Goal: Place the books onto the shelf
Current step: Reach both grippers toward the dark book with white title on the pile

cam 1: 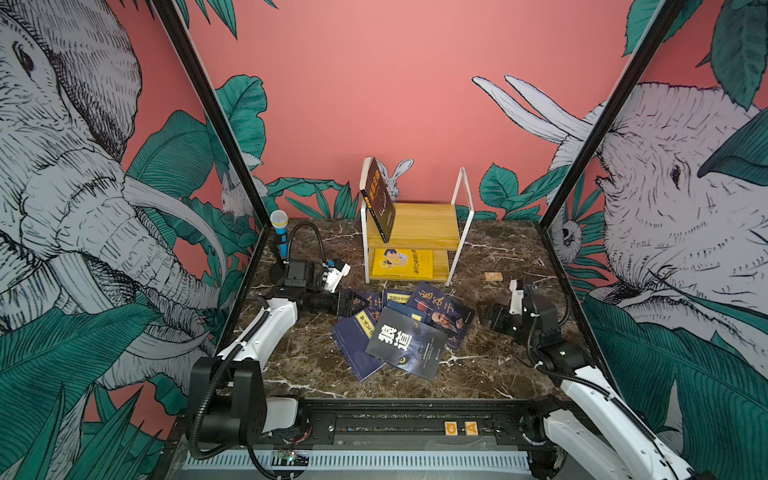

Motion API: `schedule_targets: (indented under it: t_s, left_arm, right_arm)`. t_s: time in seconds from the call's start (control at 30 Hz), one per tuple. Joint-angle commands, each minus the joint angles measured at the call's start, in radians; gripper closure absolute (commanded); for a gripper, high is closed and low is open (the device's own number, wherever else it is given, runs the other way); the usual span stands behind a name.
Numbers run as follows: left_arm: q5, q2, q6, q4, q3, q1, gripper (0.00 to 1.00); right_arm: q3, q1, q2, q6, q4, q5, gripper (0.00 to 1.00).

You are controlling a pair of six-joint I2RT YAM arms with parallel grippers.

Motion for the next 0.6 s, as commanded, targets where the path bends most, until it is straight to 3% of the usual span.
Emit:
schedule_targets:
  t_s: [0.0,0.3,0.57]
  left_arm:
    - [0.022,0.024,0.091,-0.048,0.015,-0.036,0.04]
    - [0.078,0.104,0.032,-0.055,0.015,-0.062,0.12]
    - [0.079,0.122,0.017,-0.042,-0.007,-0.085,0.17]
  right_arm:
    - [-0.025,0.049,-0.021,0.072,-0.059,-0.032,0.16]
    - [-0.118,0.213,0.003,0.178,-0.001,-0.069,0.32]
    - [-0.180,0.404,0.093,0.269,0.142,-0.005,0.41]
